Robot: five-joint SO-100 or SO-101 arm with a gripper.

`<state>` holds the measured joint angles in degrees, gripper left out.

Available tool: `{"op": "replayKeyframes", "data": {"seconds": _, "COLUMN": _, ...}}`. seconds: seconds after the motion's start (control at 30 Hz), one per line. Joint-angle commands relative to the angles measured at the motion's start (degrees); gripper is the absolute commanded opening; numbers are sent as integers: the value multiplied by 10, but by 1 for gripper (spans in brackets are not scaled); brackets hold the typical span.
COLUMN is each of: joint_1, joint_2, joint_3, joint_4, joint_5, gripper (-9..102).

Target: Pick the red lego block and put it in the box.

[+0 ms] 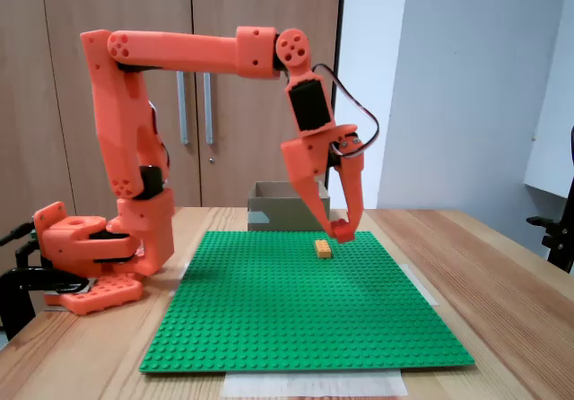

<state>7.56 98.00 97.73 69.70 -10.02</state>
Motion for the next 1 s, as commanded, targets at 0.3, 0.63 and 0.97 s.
{"op": "replayKeyframes", "data": {"seconds": 0.3, "joint_1": -98, "joint_2": 82, "joint_3": -50, "joint_4": 50, "joint_5": 38, "gripper": -1}}
{"op": "replayKeyframes", "data": {"seconds": 0.63, "joint_1": -212, "joint_2": 153, "joint_3": -54, "joint_4": 60, "joint_5": 44, "gripper": -1}}
{"op": "replayKeyframes", "data": {"seconds": 0.97, "joint_1": -330, "joint_2": 192, "joint_3": -53, "joint_4": 69, "joint_5": 66, "gripper": -1}}
